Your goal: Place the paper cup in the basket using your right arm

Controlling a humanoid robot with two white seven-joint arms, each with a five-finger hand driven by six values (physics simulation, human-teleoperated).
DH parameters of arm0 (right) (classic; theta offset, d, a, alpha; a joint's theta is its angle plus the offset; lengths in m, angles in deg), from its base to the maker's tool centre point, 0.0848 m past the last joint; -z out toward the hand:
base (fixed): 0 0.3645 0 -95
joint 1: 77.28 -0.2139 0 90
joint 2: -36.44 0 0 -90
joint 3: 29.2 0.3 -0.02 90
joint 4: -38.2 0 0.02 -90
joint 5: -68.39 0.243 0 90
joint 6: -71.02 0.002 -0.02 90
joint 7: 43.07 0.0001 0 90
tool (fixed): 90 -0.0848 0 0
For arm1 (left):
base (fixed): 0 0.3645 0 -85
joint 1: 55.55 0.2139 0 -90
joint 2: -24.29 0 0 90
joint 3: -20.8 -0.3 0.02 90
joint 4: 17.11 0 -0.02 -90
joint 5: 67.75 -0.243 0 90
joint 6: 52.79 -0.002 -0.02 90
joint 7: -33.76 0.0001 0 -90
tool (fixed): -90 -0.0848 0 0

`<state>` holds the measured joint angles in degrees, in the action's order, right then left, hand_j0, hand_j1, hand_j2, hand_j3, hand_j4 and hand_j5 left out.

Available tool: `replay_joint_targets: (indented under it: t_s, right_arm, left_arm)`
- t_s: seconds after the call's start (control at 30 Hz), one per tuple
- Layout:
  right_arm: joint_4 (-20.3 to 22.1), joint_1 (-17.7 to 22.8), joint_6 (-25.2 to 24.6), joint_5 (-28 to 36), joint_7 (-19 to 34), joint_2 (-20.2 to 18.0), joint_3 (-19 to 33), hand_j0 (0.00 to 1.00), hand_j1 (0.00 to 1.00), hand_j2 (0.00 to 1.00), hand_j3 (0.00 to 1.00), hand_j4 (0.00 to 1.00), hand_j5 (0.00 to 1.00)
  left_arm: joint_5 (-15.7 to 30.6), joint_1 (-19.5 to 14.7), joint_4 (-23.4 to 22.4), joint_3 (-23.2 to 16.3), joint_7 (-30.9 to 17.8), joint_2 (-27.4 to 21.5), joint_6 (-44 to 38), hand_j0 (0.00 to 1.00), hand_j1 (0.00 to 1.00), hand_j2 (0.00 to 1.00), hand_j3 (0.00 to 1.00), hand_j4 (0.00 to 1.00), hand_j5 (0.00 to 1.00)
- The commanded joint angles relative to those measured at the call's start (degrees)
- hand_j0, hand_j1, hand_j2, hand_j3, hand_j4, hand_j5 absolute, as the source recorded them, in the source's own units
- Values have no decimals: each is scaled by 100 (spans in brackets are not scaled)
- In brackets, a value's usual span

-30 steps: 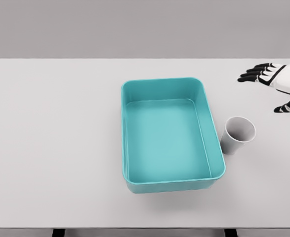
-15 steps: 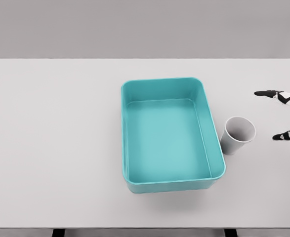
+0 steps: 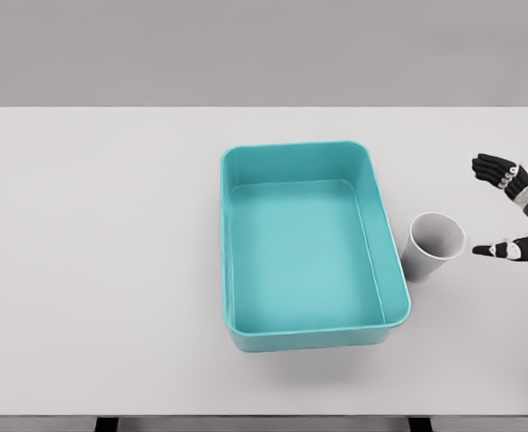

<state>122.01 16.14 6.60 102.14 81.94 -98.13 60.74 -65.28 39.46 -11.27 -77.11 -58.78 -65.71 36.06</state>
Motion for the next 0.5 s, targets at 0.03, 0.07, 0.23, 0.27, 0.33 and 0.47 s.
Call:
replay_joint_targets:
  t_s: [0.03,0.07,0.23,0.27,0.33,0.47]
  right_arm:
    - [-118,35,-335,88,-1,-17,-47,100,100,100,100,100,100]
    - [-145,123,-352,88,-1,-35,-56,100,100,100,100,100,100]
    - [-127,159,-581,88,-1,-26,-187,100,100,100,100,100,100]
    - [-127,159,-581,88,-1,-26,-266,100,100,100,100,100,100]
    - [-127,159,-581,88,-1,-26,-345,100,100,100,100,100,100]
    - [-110,159,-581,105,-1,-26,-424,100,100,100,100,100,100]
  left_arm:
    - [0,-9,-4,0,-9,-1,1,100,100,100,100,100,100]
    - [0,-9,-4,0,-1,-1,1,100,100,100,100,100,100]
    - [0,0,-4,0,-1,-1,1,100,100,100,100,100,100]
    - [0,-9,-4,0,-1,-1,1,100,100,100,100,100,100]
    - [0,0,-4,0,-1,-1,1,100,100,100,100,100,100]
    - [0,0,-4,0,-1,-1,1,100,100,100,100,100,100]
